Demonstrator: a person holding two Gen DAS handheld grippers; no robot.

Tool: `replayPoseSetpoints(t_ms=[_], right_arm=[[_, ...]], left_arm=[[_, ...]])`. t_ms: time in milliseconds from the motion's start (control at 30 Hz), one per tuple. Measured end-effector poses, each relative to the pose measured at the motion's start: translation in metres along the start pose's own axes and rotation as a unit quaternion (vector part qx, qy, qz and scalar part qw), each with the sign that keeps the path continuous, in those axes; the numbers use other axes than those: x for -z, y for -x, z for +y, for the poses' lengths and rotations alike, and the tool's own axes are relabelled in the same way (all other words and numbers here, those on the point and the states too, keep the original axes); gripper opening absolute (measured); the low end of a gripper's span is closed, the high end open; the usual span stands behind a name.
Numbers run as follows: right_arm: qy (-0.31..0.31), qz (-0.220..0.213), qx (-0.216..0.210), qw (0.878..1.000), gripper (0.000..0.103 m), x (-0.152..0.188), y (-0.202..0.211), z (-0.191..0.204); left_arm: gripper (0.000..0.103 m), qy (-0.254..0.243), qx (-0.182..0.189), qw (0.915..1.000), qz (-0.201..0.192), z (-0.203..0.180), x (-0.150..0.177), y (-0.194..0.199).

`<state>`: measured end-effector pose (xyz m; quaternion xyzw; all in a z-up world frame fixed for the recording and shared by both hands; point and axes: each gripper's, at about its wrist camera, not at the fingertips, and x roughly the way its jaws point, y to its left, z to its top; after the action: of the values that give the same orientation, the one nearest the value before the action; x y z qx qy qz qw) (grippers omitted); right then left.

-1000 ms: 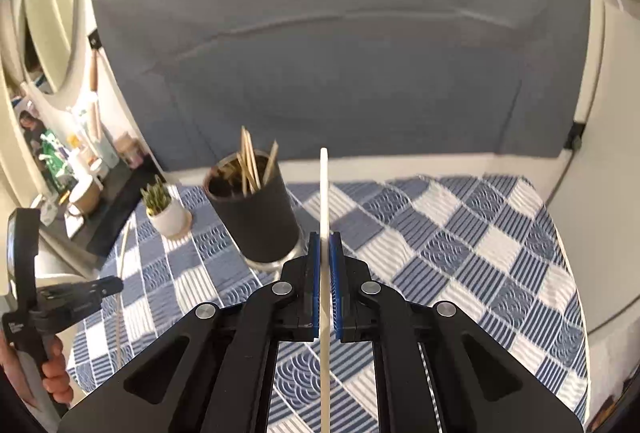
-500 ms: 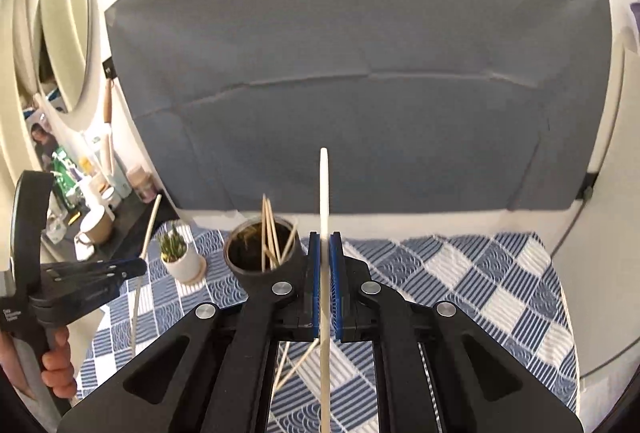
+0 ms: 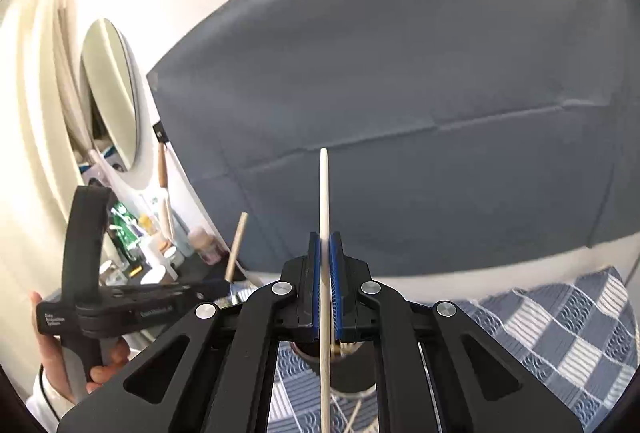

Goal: Organize utensils
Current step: 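Lift both held sticks upright and carry them above the black cup, then lower the sticks into the black cup and open both tools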

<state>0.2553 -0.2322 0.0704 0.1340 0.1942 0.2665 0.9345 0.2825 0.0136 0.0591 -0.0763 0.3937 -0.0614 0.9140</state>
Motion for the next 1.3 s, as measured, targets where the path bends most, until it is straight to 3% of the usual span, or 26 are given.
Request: replayPoseSetpoints(t_ms=[133,200,333,600,833,933,1300], right_arm=[[0.007,-0.017,-0.006,1.0,0.005,-0.008,-0.02,0.002],[0.004,-0.022,-0.011,1.0,0.005,-0.01,-0.029,0.001],[-0.002,-0.033,-0.023,0.999,0.005,-0.011,-0.049,-0.004],[-0.017,-0.052,-0.011,0.998,0.005,0.001,-0.085,-0.026],[-0.023,-0.05,-0.019,0.998,0.005,0.016,-0.118,-0.04],[-0.053,-0.047,-0.023,0.997,0.005,0.031,-0.13,-0.053],[-0.054,-0.009,-0.002,0.998,0.005,0.065,-0.13,-0.056]], left_arm=[[0.005,-0.007,0.011,0.9998,-0.016,0.002,-0.011,-0.012],[0.005,-0.002,0.043,0.9984,-0.038,0.006,-0.015,-0.016],[0.005,0.011,0.104,0.9916,-0.077,0.021,-0.02,-0.024],[0.005,-0.013,0.151,0.9791,-0.136,0.032,-0.025,-0.047],[0.005,-0.011,0.166,0.9779,-0.126,0.036,-0.015,-0.089],[0.005,0.002,0.174,0.9779,-0.117,0.041,-0.011,-0.101],[0.005,-0.015,0.2,0.9753,-0.091,0.042,0.011,-0.119]])
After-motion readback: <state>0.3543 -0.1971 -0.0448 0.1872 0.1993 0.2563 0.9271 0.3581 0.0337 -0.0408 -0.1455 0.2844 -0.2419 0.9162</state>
